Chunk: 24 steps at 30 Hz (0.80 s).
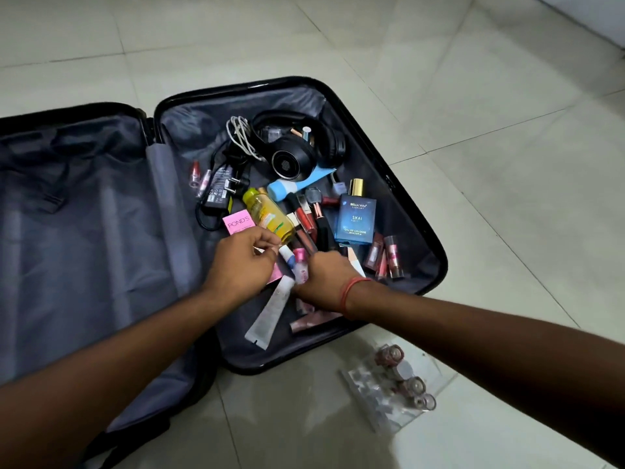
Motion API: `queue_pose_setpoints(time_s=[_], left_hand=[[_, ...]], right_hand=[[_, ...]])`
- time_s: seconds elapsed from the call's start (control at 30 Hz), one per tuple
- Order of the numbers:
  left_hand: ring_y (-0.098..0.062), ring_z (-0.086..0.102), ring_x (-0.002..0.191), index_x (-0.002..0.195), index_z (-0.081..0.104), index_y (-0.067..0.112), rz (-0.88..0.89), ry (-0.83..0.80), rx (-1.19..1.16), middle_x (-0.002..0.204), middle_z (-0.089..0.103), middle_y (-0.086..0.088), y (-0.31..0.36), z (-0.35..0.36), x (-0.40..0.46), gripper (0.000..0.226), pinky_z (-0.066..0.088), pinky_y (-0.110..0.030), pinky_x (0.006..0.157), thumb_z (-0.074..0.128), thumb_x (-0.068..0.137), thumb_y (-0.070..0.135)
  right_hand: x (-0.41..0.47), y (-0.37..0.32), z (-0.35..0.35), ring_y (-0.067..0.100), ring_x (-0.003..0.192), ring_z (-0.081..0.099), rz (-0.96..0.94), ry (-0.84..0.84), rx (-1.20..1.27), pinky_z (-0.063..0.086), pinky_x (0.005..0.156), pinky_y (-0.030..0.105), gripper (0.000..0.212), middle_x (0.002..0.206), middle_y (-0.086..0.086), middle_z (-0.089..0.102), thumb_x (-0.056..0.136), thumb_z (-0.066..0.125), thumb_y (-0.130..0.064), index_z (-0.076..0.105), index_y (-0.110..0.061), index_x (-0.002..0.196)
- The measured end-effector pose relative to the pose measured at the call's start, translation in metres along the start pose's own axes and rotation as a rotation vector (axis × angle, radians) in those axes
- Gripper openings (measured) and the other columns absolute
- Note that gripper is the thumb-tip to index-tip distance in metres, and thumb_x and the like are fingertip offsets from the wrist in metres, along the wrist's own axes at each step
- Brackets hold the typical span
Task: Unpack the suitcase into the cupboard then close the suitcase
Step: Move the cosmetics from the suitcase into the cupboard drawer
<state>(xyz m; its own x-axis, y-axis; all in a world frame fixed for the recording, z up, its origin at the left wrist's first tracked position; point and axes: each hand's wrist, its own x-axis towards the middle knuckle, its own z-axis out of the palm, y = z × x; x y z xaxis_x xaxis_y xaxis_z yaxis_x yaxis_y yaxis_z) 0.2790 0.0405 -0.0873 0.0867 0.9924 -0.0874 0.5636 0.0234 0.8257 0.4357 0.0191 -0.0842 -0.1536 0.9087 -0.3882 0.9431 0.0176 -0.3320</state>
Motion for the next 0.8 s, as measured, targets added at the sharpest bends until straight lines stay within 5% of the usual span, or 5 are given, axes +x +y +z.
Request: queue_pose_setpoints(time_s=[0.17, 0.37, 0.5, 0.8], left_hand=[[-0.013, 0.06, 0.088, 0.111, 0.069, 0.015, 0.151, -0.136, 0.185, 0.103, 0.066, 0.001, 0.005, 0.007, -0.008, 0.027, 0.046, -0.024, 0.082, 0.063, 0.085, 0.008], [-0.013, 0.056, 0.084, 0.096, 0.072, 0.019, 0.241, -0.217, 0.289, 0.094, 0.062, 0.003, 0.0, 0.012, -0.008, 0.016, 0.044, -0.025, 0.075, 0.065, 0.084, 0.012], [-0.012, 0.057, 0.085, 0.095, 0.071, 0.023, 0.198, -0.241, 0.275, 0.097, 0.063, 0.002, 0.002, 0.015, -0.003, 0.018, 0.044, -0.024, 0.075, 0.064, 0.084, 0.01], [-0.016, 0.057, 0.093, 0.12, 0.063, 0.023, 0.234, -0.229, 0.246, 0.116, 0.062, -0.002, 0.011, 0.019, -0.001, 0.047, 0.043, -0.025, 0.084, 0.054, 0.081, -0.002]], right_hand=[[-0.01, -0.004, 0.009, 0.023, 0.058, 0.051, -0.036, -0.029, 0.128, 0.028, 0.046, 0.023, 0.035, 0.055, 0.0, 0.046, 0.085, 0.061, -0.038, 0.047, -0.017, 0.061], [-0.012, 0.032, -0.018, 0.031, 0.083, 0.057, 0.153, 0.282, 0.023, 0.04, 0.067, 0.029, 0.029, 0.09, 0.01, 0.058, 0.086, 0.058, -0.037, 0.046, -0.012, 0.094], [-0.012, 0.032, -0.019, 0.031, 0.097, 0.06, 0.23, 0.152, 0.071, 0.038, 0.07, 0.026, 0.049, 0.091, 0.01, 0.055, 0.086, 0.066, -0.038, 0.045, -0.004, 0.115], [-0.004, 0.008, -0.006, 0.033, 0.092, 0.062, 0.048, 0.098, 0.125, 0.05, 0.071, 0.034, 0.043, 0.101, 0.016, 0.065, 0.084, 0.065, -0.041, 0.055, -0.006, 0.106]])
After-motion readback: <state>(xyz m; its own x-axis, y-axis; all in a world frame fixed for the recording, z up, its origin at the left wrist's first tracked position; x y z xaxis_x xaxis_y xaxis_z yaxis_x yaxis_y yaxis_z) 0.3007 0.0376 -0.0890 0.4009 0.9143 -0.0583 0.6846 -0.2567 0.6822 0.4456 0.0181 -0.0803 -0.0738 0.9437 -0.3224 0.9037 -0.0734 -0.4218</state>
